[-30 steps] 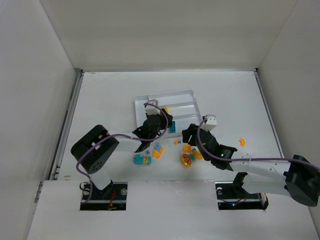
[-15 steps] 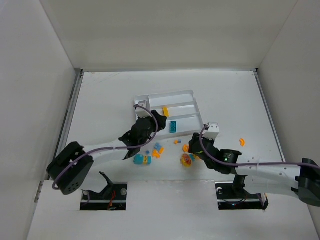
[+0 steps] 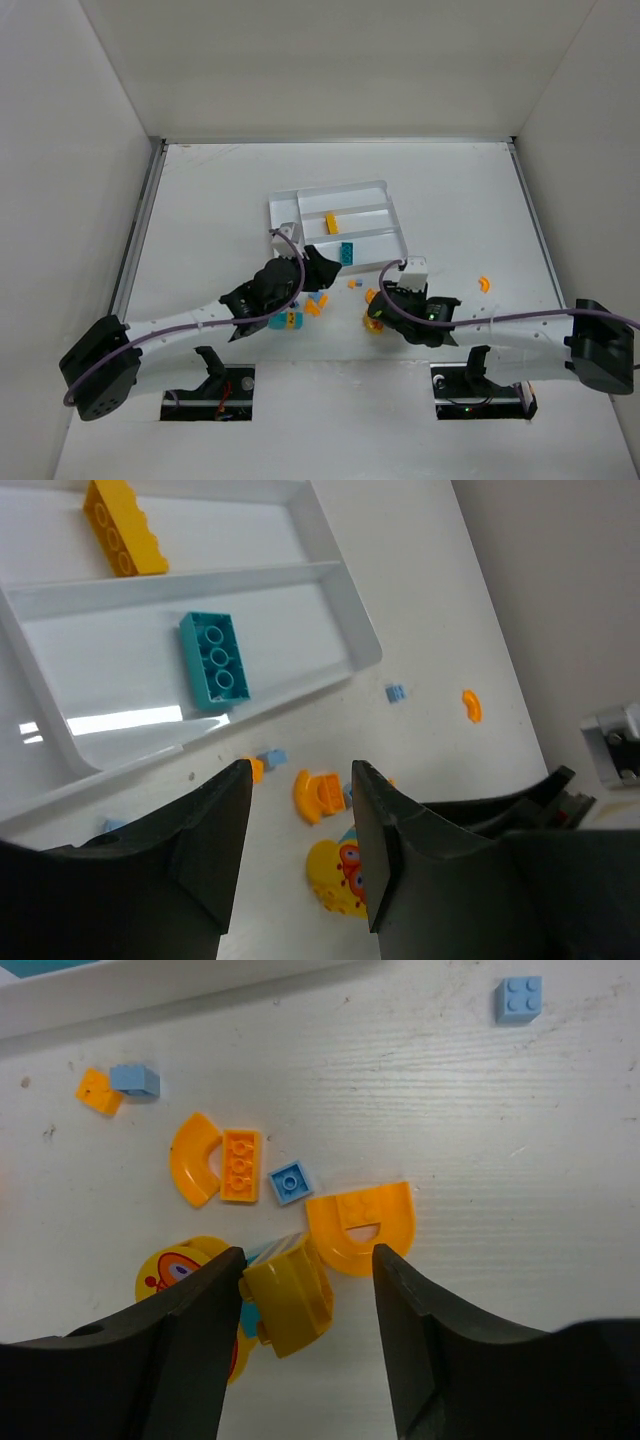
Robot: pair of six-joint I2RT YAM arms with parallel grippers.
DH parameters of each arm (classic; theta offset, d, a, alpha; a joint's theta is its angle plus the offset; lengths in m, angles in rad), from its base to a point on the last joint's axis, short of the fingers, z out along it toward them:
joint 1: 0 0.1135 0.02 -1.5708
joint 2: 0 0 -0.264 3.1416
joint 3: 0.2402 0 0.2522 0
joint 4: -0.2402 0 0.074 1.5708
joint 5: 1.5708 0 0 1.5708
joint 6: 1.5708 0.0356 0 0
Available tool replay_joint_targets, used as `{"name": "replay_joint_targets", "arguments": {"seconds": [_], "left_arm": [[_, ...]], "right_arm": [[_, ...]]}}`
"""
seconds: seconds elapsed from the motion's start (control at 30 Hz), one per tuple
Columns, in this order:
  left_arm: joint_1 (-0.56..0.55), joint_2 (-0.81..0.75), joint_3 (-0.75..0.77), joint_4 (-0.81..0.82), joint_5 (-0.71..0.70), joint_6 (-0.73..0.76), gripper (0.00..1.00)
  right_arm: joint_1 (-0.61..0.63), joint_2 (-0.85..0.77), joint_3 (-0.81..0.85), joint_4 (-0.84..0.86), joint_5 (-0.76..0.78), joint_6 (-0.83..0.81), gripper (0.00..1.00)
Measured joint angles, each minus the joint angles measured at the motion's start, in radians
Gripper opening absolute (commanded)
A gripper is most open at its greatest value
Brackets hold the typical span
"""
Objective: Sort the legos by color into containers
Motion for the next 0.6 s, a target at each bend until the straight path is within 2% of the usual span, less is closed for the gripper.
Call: {"name": "replay_joint_targets", "arguments": {"seconds": [0.2,0.4,0.5,0.6], "left_arm": [[-0.05,-0.059,-0.008,-0.053,0.026,-0.032,0.43],[-0.057,-0.091,-0.018,-0.089,0.067,-0.086,0.48],[-0.057,-0.108,-0.029,-0.108,0.092,-0.111,0.54],[-0.057,-0.122,-0.034,-0.117,0.116,-0.134,0.61]], "right_arm": [[-0.003,0.011,0.0,0.018,-0.033,-0.004,0.51],[-0.015,-0.005,-0.006,0.063,-0.079,-0.019,0.32],[-0.027,-0.019,-0.019,0.079,-0.09,-0.02,0.25],[-0.034,-0.038,-0.021,0.078,-0.092,-0.023,0.24]]}}
